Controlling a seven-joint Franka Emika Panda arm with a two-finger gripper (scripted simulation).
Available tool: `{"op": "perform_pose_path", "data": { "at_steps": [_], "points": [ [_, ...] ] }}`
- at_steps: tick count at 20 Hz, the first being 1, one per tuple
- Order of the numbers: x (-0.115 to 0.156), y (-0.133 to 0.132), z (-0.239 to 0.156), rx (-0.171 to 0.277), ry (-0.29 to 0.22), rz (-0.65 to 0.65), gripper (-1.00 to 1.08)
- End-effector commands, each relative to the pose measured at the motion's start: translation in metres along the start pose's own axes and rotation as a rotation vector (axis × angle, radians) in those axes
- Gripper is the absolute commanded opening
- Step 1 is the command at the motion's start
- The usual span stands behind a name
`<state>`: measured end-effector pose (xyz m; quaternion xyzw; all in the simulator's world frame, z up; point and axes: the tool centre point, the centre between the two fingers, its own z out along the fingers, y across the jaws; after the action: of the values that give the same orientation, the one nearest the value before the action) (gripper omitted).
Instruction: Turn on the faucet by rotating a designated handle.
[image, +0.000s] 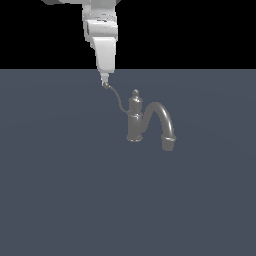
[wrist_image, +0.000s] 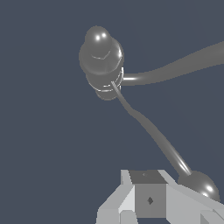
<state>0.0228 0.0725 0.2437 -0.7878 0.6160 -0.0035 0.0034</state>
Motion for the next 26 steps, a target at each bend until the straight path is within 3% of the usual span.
{"op": "perform_pose_path", "data": {
  "at_steps": [1,5,26],
  "points": [
    [-0.002,0.011,0.001,-0.010,-0.001,-0.003,-1.00],
    [0.003,0.011,-0.001,0.001,0.000,0.005,-1.00],
    [0.060,0.075,0.001,-0.008,-0.001,-0.002,-1.00]
  ]
}}
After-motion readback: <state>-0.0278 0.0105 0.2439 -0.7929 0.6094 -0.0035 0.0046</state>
